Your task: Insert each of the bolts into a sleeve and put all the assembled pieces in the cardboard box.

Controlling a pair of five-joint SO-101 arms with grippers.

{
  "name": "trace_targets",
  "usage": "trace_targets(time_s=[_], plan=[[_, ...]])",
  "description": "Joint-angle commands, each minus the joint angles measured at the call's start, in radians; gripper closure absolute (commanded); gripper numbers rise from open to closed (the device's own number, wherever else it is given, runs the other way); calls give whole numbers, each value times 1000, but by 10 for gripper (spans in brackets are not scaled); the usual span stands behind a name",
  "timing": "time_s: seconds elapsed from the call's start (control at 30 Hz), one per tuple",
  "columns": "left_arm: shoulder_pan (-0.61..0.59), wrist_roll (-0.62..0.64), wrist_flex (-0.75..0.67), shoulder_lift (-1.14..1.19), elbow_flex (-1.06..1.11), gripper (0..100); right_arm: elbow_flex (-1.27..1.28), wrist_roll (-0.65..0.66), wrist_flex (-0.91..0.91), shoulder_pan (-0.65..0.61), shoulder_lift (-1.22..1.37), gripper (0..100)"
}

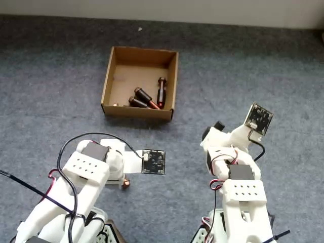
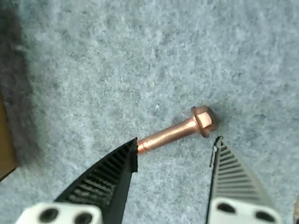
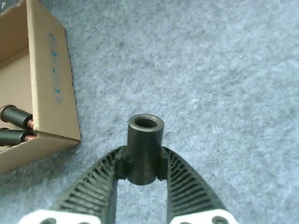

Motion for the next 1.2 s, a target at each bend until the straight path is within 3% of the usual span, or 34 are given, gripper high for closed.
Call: trace_targets(time_s=[0.0,0.2,0.47,0.77,1.0,1.17], plan=[[15,-14,-41,-12,-2,733,-12,-2,-22,7,-28,994],[15,-15,-140,177,-22,733,-12,-2,-22,7,-27,994],[15,-8,-143,406,-162,745,-12,-2,-22,7,-27,994],[117,0,-141,406,-143,934,-12,-2,-22,7,-30,994],[193,239,-141,404,-191,981,-12,-2,-22,7,-30,994],[193,281,-140,404,-228,994,-10,-2,-22,7,-30,994]])
